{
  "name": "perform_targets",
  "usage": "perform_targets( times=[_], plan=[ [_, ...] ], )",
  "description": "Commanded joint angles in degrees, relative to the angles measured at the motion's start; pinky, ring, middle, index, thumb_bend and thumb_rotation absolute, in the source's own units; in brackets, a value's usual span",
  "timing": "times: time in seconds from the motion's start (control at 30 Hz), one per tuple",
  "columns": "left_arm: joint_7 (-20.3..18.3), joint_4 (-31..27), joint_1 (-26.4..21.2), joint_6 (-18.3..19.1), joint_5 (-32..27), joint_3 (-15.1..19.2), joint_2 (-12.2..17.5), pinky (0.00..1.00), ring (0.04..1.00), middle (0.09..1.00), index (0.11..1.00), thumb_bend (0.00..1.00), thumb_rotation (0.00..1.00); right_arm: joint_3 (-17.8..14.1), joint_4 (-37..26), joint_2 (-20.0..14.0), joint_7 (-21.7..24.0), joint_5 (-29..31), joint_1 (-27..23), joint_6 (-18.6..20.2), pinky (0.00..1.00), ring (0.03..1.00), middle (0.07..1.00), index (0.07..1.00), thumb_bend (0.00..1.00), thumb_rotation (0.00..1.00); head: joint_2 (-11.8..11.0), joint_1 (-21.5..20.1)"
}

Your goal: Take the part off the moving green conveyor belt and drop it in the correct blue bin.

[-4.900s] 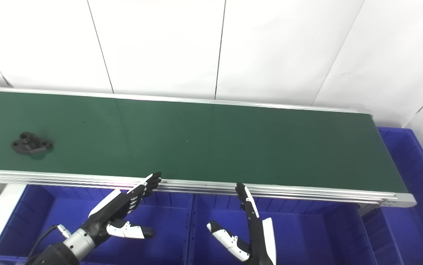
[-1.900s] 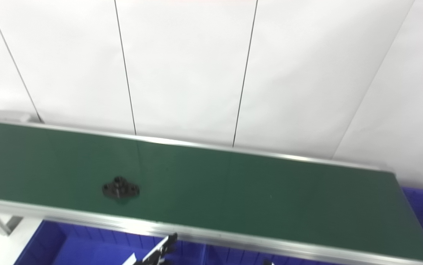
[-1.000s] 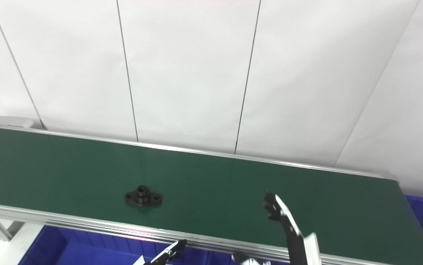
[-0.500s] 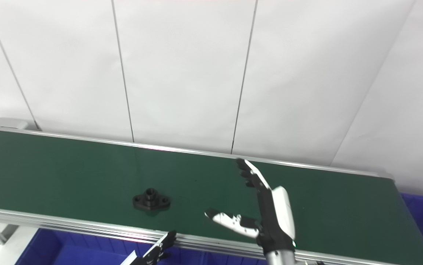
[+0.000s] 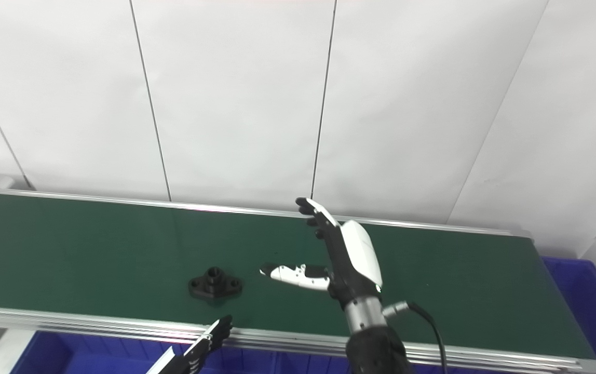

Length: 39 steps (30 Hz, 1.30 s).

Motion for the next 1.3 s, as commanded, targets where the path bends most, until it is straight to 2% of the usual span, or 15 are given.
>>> perform_targets(
  times=[0.0, 0.27, 0.47, 0.7, 0.87, 1.0, 1.07, 1.27],
  plan=[
    [-0.4, -1.7, -0.5, -1.2, -0.7, 0.3, 0.4, 1.0, 1.0, 1.0, 1.0, 0.87, 0.48, 0.5, 1.0, -0.6, 0.1, -0.7, -3.5, 0.1, 0.71, 0.803, 0.85, 0.853, 0.84, 0.37, 0.2, 0.0],
    [-0.9, -3.6, 0.6, 0.4, -1.5, 0.7, 0.5, 0.99, 1.0, 1.0, 1.0, 0.88, 0.48, 2.8, 9.0, -2.1, 0.4, -2.6, -8.5, 0.8, 0.64, 0.764, 0.834, 0.847, 0.87, 0.39, 1.4, 0.8],
    [-1.5, -5.2, 1.5, 1.1, -1.8, 1.0, 0.9, 0.98, 1.0, 1.0, 1.0, 0.89, 0.49, 4.4, 14.1, -2.5, 2.2, -3.0, -12.0, 2.6, 0.68, 0.791, 0.841, 0.838, 0.86, 0.39, 2.8, 0.5],
    [-1.8, -7.3, 2.9, 1.0, -2.3, 1.0, 1.3, 0.94, 1.0, 1.0, 1.0, 0.9, 0.51, 6.3, 19.4, -2.9, 4.3, -2.6, -15.4, 3.0, 0.68, 0.783, 0.825, 0.827, 0.86, 0.35, 4.4, 0.6],
    [-2.4, -9.4, 4.3, 2.0, -3.6, 0.9, 1.4, 0.96, 1.0, 1.0, 1.0, 0.9, 0.49, 7.7, 20.1, -3.1, 3.7, -3.0, -15.7, 1.5, 0.66, 0.753, 0.795, 0.787, 0.86, 0.33, 5.4, 0.9],
    [-2.3, -10.0, 4.8, 2.0, -3.5, 0.9, 1.2, 0.95, 0.99, 1.0, 1.0, 0.89, 0.48, 9.2, 20.7, -3.4, 4.7, -3.7, -15.9, 2.3, 0.68, 0.781, 0.815, 0.802, 0.86, 0.35, 5.7, 1.1],
    [-2.2, -10.2, 4.8, 1.9, -3.0, 0.9, 1.1, 0.95, 0.989, 1.0, 0.995, 0.88, 0.49, 9.9, 21.5, -3.5, 5.4, -3.8, -15.8, 2.5, 0.71, 0.798, 0.827, 0.806, 0.85, 0.33, 5.8, 1.1],
    [-1.1, -10.8, 4.9, 1.9, -0.8, 0.9, 0.4, 0.93, 0.981, 0.999, 0.98, 0.88, 0.5, 12.0, 23.9, -4.3, 7.0, -4.6, -15.6, 3.2, 0.7, 0.794, 0.825, 0.808, 0.85, 0.3, 5.9, 1.4]
  ],
)
